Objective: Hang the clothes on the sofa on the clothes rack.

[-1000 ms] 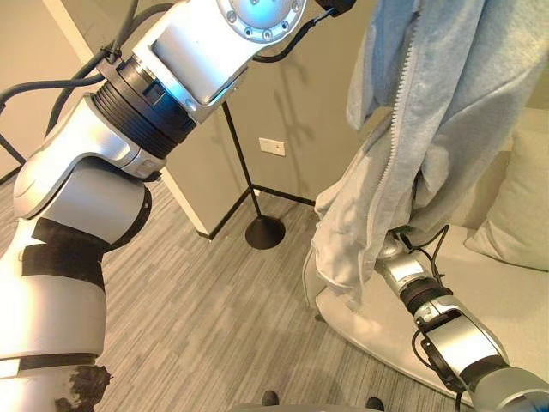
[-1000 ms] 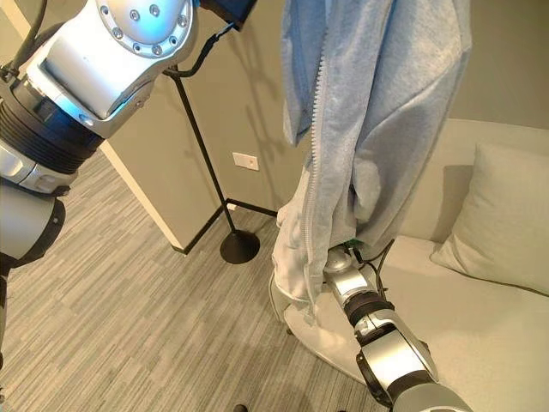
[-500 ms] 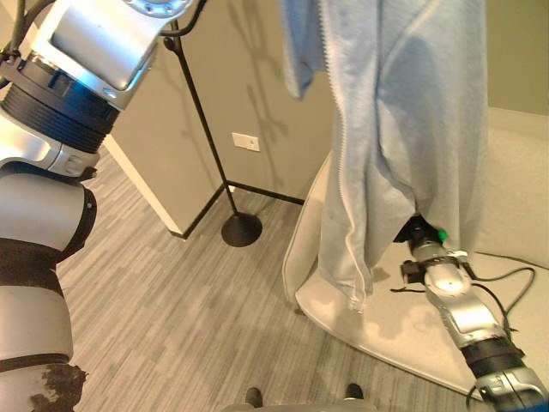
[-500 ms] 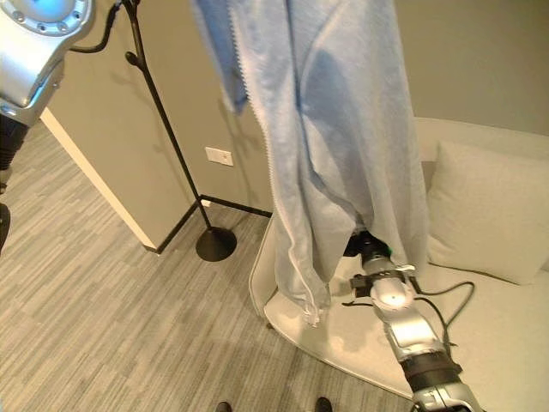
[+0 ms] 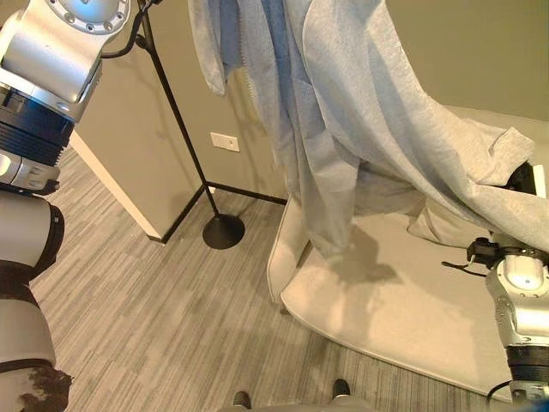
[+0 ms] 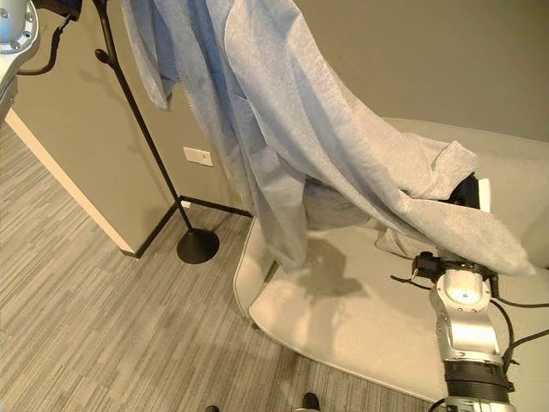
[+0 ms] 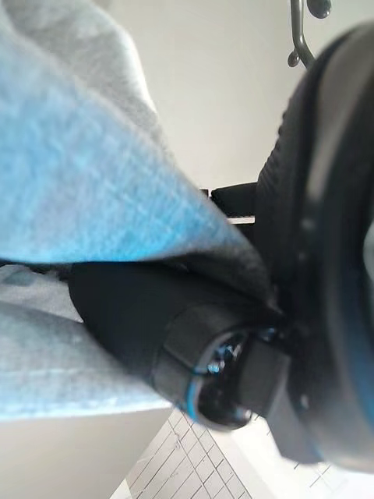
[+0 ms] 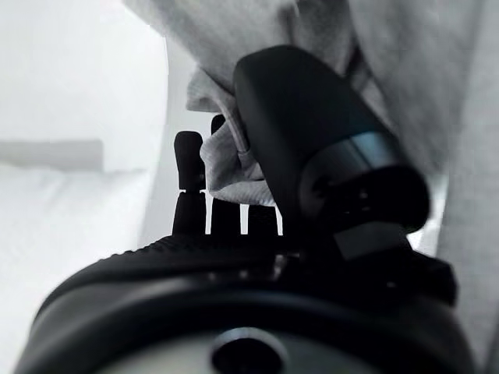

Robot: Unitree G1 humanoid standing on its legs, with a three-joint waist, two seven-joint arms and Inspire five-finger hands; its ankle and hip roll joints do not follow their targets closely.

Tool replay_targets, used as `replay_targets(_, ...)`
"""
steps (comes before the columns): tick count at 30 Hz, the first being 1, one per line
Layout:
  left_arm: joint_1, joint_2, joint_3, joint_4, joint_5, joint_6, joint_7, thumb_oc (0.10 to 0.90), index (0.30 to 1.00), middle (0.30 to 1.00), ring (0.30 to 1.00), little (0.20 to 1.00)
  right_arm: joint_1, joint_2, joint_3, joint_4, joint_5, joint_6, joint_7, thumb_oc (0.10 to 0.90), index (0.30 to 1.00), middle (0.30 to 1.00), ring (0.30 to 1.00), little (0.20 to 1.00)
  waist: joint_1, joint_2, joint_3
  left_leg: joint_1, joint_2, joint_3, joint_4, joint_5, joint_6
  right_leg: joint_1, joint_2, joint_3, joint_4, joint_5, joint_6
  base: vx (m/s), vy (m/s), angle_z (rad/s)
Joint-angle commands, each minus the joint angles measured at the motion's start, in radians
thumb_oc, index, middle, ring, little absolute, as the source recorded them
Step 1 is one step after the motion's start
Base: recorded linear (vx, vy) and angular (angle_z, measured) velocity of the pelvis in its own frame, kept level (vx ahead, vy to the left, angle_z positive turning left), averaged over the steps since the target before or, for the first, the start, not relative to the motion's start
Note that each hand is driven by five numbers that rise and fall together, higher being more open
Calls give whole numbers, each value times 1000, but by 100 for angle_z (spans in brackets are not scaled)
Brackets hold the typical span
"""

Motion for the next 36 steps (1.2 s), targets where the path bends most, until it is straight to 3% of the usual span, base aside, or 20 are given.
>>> replay_targets(1, -70, 54, 95, 83, 30, -37, 50, 400, 300, 300, 300, 300, -153, -112, -89, -79, 19, -172, -69, 400, 300, 300, 300, 300, 2, -35, -93, 37, 14, -22, 7, -120, 0, 90, 63, -47, 14, -133, -11, 0, 0, 0)
replay_targets(5, -40, 61, 107, 69, 25, -39, 67, 400, 300, 300, 300, 300, -234, -134, -99, -64, -3, -197, -162, 400, 300, 300, 300, 300, 9, -35, -96, 37, 21, -28, 7, -119, -6, 93, 71, -48, 15, -138, -16, 0, 0, 0)
replay_targets(8, 8, 79, 137, 37, 26, -39, 95, 400, 300, 300, 300, 300, -309, -162, -59, -30, -76, -167, -239, 400, 300, 300, 300, 300, 21, -37, -86, 52, 29, -34, 7, -116, -2, 96, 79, -35, 20, -148, -19, 2, 11, -1)
replay_targets(11, 19, 75, 155, 23, 19, -53, 107, 400, 300, 300, 300, 300, -363, -177, -22, -5, -50, -165, -248, 400, 300, 300, 300, 300, 34, -55, -33, -13, 45, -34, 120, -122, -10, 99, 66, -33, 36, -156, -29, -87, 36, -6)
replay_targets(15, 2, 86, 143, 26, 8, -61, 116, 400, 300, 300, 300, 300, -391, -179, 3, 14, -21, -167, -236, 400, 300, 300, 300, 300, 40, -70, -20, -63, 92, -62, 144, -112, -23, 88, 51, -29, 48, -157, -21, -4, 155, -5)
replay_targets(18, -8, 79, 141, 39, -10, -68, 133, 400, 300, 300, 300, 300, -345, -186, -7, 12, -45, -146, -244, 400, 300, 300, 300, 300, 41, -99, -25, -95, 250, -87, 66, 14, -51, 83, -27, -41, 47, -165, 23, 119, 427, 18)
replay_targets(20, -10, 76, 138, 44, -15, -71, 132, 400, 300, 300, 300, 300, -327, -188, -19, 3, -56, -136, -245, 400, 300, 300, 300, 300, 44, -94, -29, -108, 258, -115, 46, 35, -61, 90, -43, -44, 43, -165, 31, 160, 381, 12)
replay_targets(22, -3, 60, 138, 53, -37, -88, 125, 400, 300, 300, 300, 300, -311, -191, -23, -1, -61, -127, -239, 400, 300, 300, 300, 300, 55, -75, -38, -125, 236, -178, 43, 9, -78, 104, -96, -48, 39, -144, 53, 211, 480, 8)
replay_targets(23, 0, 59, 140, 54, -38, -90, 124, 400, 300, 300, 300, 300, -310, -192, -24, -2, -62, -126, -239, 400, 300, 300, 300, 300, 54, -76, -40, -128, 232, -181, 48, 4, -77, 106, -100, -50, 37, -142, 56, 201, 603, 2)
replay_targets(25, 22, 35, 149, 44, -40, -103, 107, 400, 300, 300, 300, 300, -302, -190, -17, 1, -71, -96, -226, 400, 300, 300, 300, 300, 40, -63, -51, -116, 137, -180, 52, -72, -60, 73, -220, -50, 74, 23, 99, 204, 735, -10)
replay_targets(26, 24, 36, 146, 36, -34, -99, 105, 400, 300, 300, 300, 300, -305, -189, -13, -3, -81, -81, -219, 400, 300, 300, 300, 300, 39, -66, -48, -105, 86, -166, 45, -88, -36, 44, -265, -41, 94, 118, 101, 165, 657, 9)
replay_targets(27, 31, 39, 147, 30, -31, -101, 106, 400, 300, 300, 300, 300, -317, -185, -10, -5, -85, -77, -222, 400, 300, 300, 300, 300, 46, -62, -44, -93, 58, -144, 36, -98, -20, 19, -297, -50, 107, 178, 100, 87, 672, 20)
replay_targets(28, 32, 48, 146, 14, -23, -97, 106, 400, 300, 300, 300, 300, -346, -174, 8, 2, -77, -78, -226, 400, 300, 300, 300, 300, 64, -48, -39, -84, 22, -109, 15, -90, 4, -15, -322, -88, 134, 188, 92, 57, 663, 2)
replay_targets(29, 22, 52, 140, 4, -15, -93, 105, 400, 300, 300, 300, 300, -364, -172, 22, 12, -66, -79, -222, 400, 300, 300, 300, 300, 66, -30, -30, -76, 2, -96, 7, -95, 21, -32, -307, -99, 177, 154, 73, -13, 633, -46)
replay_targets(31, 11, 51, 134, -7, -5, -87, 97, 400, 300, 300, 300, 300, -418, -175, 72, 26, -50, -83, -217, 400, 300, 300, 300, 300, 62, -6, -15, -71, -29, -87, 7, -98, 47, -72, -212, -79, 277, 25, 32, 25, 550, -60)
replay_targets(32, 23, 49, 143, -10, -12, -83, 90, 400, 300, 300, 300, 300, -478, -192, 129, 41, -32, -88, -205, 400, 300, 300, 300, 300, 69, 3, -1, -64, -49, -80, 7, -95, 62, -111, -70, -94, 356, -128, -10, 33, 380, -25)
replay_targets(33, 25, 52, 147, -11, -12, -83, 90, 400, 300, 300, 300, 300, -486, -194, 135, 45, -31, -89, -205, 400, 300, 300, 300, 300, 68, 6, 0, -66, -46, -79, 7, -92, 60, -117, -68, -94, 363, -131, -15, 14, 265, -18)
replay_targets(35, 39, 55, 161, -9, -15, -74, 83, 400, 300, 300, 300, 300, -530, -199, 177, 73, -15, -89, -191, 400, 300, 300, 300, 300, 73, 2, 12, -59, -63, -72, 7, -88, 61, -162, 30, -106, 389, -193, -30, -1, 94, -21)
replay_targets(36, 36, 57, 159, -7, -16, -69, 83, 400, 300, 300, 300, 300, -565, -209, 204, 87, -3, -85, -186, 400, 300, 300, 300, 300, 79, -10, 12, -56, -77, -67, 7, -88, 58, -149, 70, -106, 336, -206, -44, 54, 69, -15)
